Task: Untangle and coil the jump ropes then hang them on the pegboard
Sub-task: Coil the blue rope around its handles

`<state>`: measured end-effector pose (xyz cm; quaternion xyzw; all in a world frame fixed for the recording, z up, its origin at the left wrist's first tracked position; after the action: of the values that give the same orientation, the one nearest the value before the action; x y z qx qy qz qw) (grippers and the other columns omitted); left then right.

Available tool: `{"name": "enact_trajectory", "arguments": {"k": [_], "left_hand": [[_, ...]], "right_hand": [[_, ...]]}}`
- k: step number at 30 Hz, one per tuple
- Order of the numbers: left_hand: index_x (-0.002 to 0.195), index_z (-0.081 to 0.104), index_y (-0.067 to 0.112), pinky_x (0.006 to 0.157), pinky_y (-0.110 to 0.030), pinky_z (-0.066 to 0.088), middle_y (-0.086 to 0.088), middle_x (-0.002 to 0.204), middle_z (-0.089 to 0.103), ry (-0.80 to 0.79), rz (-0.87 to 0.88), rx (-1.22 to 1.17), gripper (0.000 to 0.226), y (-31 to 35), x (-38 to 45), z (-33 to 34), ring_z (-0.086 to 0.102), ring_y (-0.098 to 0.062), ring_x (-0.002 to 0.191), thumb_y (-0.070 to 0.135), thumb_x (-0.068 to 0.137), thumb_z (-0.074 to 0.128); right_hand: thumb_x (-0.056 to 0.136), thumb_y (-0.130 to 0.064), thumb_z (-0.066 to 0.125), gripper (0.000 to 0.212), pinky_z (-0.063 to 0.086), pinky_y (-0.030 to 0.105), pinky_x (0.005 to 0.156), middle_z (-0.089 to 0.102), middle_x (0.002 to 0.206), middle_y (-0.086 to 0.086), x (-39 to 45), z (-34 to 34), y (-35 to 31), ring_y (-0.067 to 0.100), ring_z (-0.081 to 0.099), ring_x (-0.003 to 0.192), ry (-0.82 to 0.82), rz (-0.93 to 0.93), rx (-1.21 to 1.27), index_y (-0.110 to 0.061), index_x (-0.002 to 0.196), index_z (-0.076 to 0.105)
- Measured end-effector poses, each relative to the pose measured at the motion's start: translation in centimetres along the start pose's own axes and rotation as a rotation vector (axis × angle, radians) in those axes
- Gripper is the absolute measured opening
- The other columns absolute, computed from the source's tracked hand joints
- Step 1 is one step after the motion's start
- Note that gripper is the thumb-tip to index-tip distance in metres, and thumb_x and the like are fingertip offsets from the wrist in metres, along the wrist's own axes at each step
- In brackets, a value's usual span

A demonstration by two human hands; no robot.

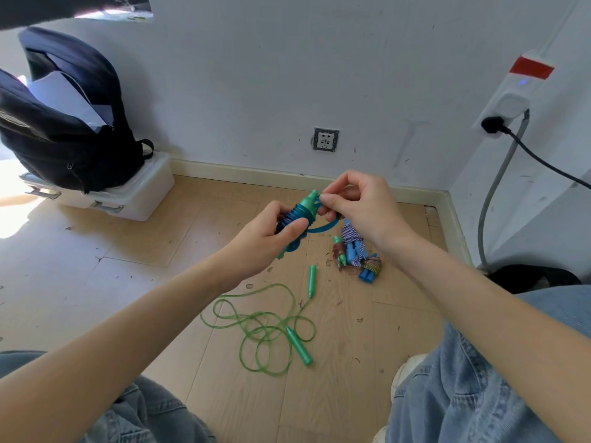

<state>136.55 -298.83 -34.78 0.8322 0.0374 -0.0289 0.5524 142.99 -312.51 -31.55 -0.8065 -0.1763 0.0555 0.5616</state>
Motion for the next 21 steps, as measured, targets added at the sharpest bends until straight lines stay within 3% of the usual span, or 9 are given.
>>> {"name": "enact_trajectory", "arguments": {"k": [3, 7, 10, 14, 16, 19, 21], "left_hand": [[0.109, 0.046, 0.020, 0.065, -0.023, 0.045, -0.003, 0.097, 0.064, -0.010, 0.035, 0.059, 0.021, 0.1, -0.1, 0.1, 0.058, -0.014, 0.082, 0.033, 0.093, 0.048], [0.105, 0.046, 0.022, 0.057, -0.006, 0.041, 0.008, 0.088, 0.060, -0.027, 0.095, 0.148, 0.016, 0.1, -0.3, 0.2, 0.055, 0.003, 0.072, 0.031, 0.092, 0.049], [0.107, 0.045, 0.022, 0.059, -0.012, 0.044, 0.007, 0.090, 0.060, -0.013, 0.117, 0.132, 0.019, 0.3, -0.4, 0.1, 0.058, -0.004, 0.077, 0.032, 0.092, 0.050], [0.104, 0.044, 0.023, 0.065, -0.024, 0.048, 0.004, 0.092, 0.061, 0.002, 0.135, 0.113, 0.019, 0.3, -0.2, 0.0, 0.061, -0.018, 0.085, 0.032, 0.090, 0.053], [0.101, 0.046, 0.024, 0.067, -0.027, 0.050, 0.000, 0.094, 0.061, -0.003, 0.113, 0.044, 0.016, 0.0, -0.1, 0.0, 0.062, -0.014, 0.082, 0.032, 0.089, 0.054], [0.096, 0.047, 0.029, 0.065, -0.019, 0.051, 0.003, 0.095, 0.060, -0.005, 0.099, -0.034, 0.010, -0.3, -0.2, 0.0, 0.060, 0.005, 0.072, 0.030, 0.089, 0.054], [0.096, 0.046, 0.029, 0.070, -0.024, 0.052, 0.004, 0.094, 0.061, -0.012, 0.083, -0.033, 0.010, -0.5, -0.2, 0.2, 0.061, 0.003, 0.074, 0.030, 0.089, 0.054]], "right_hand": [[0.083, -0.005, 0.065, 0.004, 0.053, 0.017, 0.056, 0.067, 0.075, 0.010, -0.1, -0.3, -0.1, 0.009, 0.060, 0.057, 0.060, -0.015, -0.078, -0.006, 0.079, 0.064], [0.082, -0.002, 0.066, 0.008, 0.049, 0.012, 0.052, 0.065, 0.076, 0.005, -0.4, -0.2, 0.6, 0.004, 0.061, 0.060, 0.038, 0.044, 0.011, -0.008, 0.077, 0.064], [0.082, -0.002, 0.065, 0.009, 0.054, 0.018, 0.063, 0.065, 0.083, 0.006, -0.6, 0.1, 1.3, 0.010, 0.062, 0.071, 0.019, 0.129, 0.190, -0.010, 0.079, 0.062], [0.081, 0.000, 0.065, 0.008, 0.056, 0.023, 0.074, 0.068, 0.084, 0.007, -0.7, 0.1, 1.5, 0.014, 0.067, 0.071, 0.015, 0.165, 0.362, -0.008, 0.083, 0.065], [0.080, -0.001, 0.066, 0.009, 0.056, 0.023, 0.076, 0.069, 0.090, 0.006, -0.9, 0.3, 1.3, 0.012, 0.069, 0.074, -0.025, 0.143, 0.306, -0.007, 0.086, 0.066], [0.076, 0.000, 0.070, 0.017, 0.054, 0.023, 0.082, 0.064, 0.109, 0.000, -1.0, 0.7, 1.0, 0.007, 0.066, 0.085, -0.082, 0.099, 0.152, -0.012, 0.088, 0.068], [0.076, 0.001, 0.070, 0.019, 0.054, 0.030, 0.087, 0.065, 0.108, 0.004, -1.0, 0.5, 1.1, 0.013, 0.065, 0.090, -0.055, 0.105, 0.092, -0.017, 0.083, 0.068]]}}
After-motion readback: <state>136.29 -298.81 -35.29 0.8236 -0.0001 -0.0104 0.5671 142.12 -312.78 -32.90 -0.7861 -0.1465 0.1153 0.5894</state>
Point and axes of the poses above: each hand's wrist, its own x-axis towards the middle knuckle, its own z-axis out of the palm, y = z × x, the point moved 5 cm from there along x, towards the middle knuckle
